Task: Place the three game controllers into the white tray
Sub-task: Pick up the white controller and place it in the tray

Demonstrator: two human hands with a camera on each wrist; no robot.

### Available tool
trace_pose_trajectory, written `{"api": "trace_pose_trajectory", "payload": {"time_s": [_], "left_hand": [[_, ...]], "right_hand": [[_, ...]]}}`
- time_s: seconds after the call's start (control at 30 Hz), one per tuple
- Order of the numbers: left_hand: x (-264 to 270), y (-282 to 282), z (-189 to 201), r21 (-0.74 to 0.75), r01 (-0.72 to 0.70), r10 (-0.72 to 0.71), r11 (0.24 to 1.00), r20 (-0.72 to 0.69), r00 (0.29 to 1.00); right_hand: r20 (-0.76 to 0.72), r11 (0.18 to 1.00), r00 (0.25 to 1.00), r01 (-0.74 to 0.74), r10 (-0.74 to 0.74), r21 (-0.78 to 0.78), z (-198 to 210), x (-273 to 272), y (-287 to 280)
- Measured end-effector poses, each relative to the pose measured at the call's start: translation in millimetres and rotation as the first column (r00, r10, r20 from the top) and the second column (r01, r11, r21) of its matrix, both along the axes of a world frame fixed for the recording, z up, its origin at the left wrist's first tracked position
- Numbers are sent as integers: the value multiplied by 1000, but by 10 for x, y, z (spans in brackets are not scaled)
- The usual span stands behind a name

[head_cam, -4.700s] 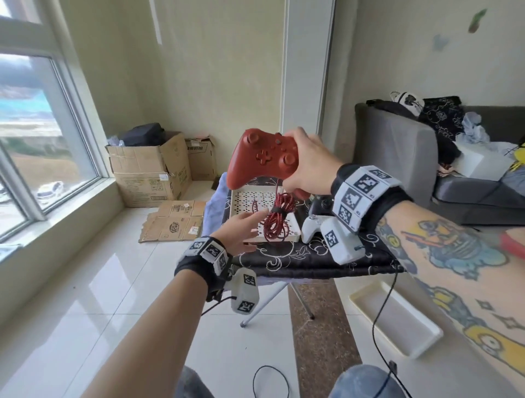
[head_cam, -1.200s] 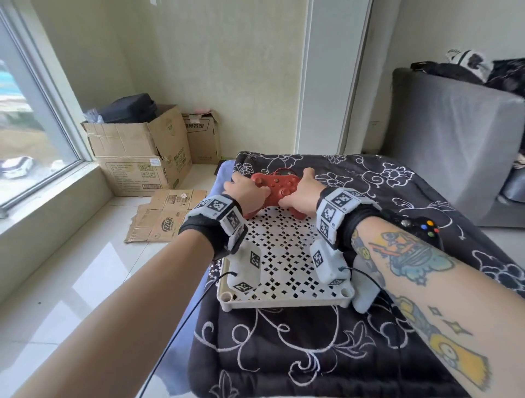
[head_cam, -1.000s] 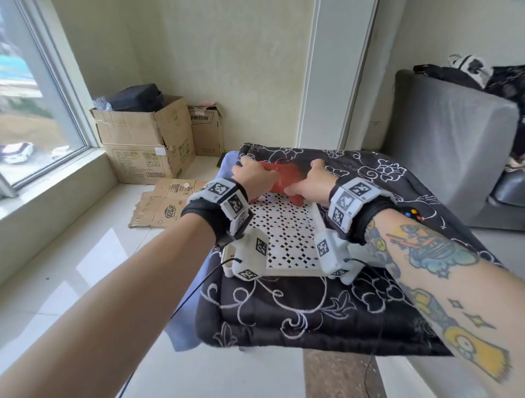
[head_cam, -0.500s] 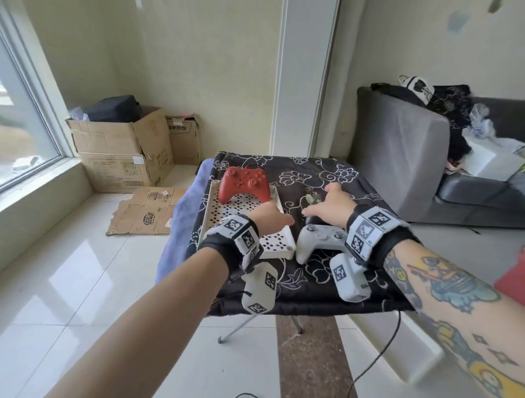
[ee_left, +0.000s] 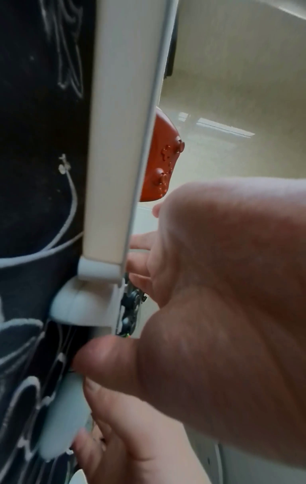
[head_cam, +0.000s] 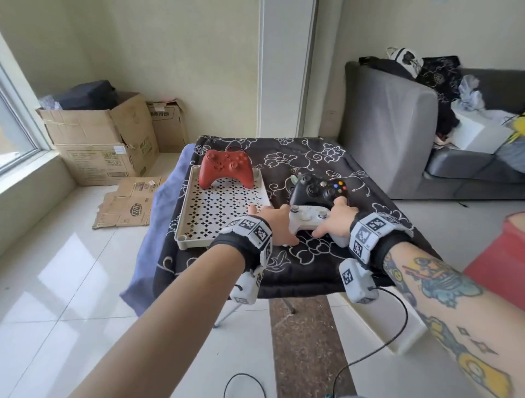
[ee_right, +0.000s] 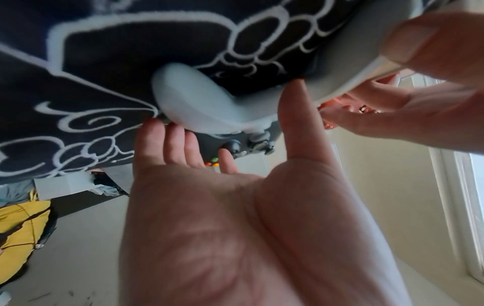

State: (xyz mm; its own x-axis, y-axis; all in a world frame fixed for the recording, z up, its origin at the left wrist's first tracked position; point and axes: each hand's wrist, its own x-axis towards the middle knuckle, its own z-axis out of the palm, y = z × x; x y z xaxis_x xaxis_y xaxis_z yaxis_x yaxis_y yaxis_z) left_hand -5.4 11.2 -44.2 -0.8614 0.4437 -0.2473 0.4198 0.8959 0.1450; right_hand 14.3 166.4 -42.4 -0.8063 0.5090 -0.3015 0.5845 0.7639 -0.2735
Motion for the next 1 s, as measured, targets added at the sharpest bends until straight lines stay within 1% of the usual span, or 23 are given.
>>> {"api": "trace_pose_trajectory", "payload": {"time_s": [0.1, 0.23, 0.43, 0.5, 0.6, 0.67, 0.77, 0.87, 1.0], "left_hand": [[1, 44, -62, 22, 12, -12, 1000, -20, 1000], [4, 99, -103, 77, -18, 23, 997, -73, 997], [92, 95, -9, 189, 0, 20, 982, -103, 994], [119, 89, 19, 304, -6, 40, 953, -106, 994], [128, 69, 115, 493, -35, 89, 869, -86, 992], [124, 39, 208, 561, -87, 138, 823, -49, 989], [90, -47, 318, 591, -166, 193, 789, 19, 981], [0, -254, 389, 582, -200, 235, 788, 16, 972], [-169, -594, 481, 576, -238, 286, 782, 7, 958]], "right_hand": [[-15, 1000, 1000, -21, 21, -8, -86, -8, 37], [-71, 999, 997, -26, 23, -39, -91, -13, 99], [-116, 998, 992, -47, 41, -45, -35, 87, 174], [-139, 997, 989, -51, 43, -52, 28, 135, 174], [-206, 998, 978, -36, 24, -57, 180, 188, 141], [-279, 998, 960, -36, 19, -53, 296, 202, 82], [-357, 997, 933, -54, 34, -46, 464, 192, -73], [-376, 995, 923, -95, 79, -23, 569, 129, -309], [-402, 988, 907, -151, 127, -30, 607, -53, -641]]}}
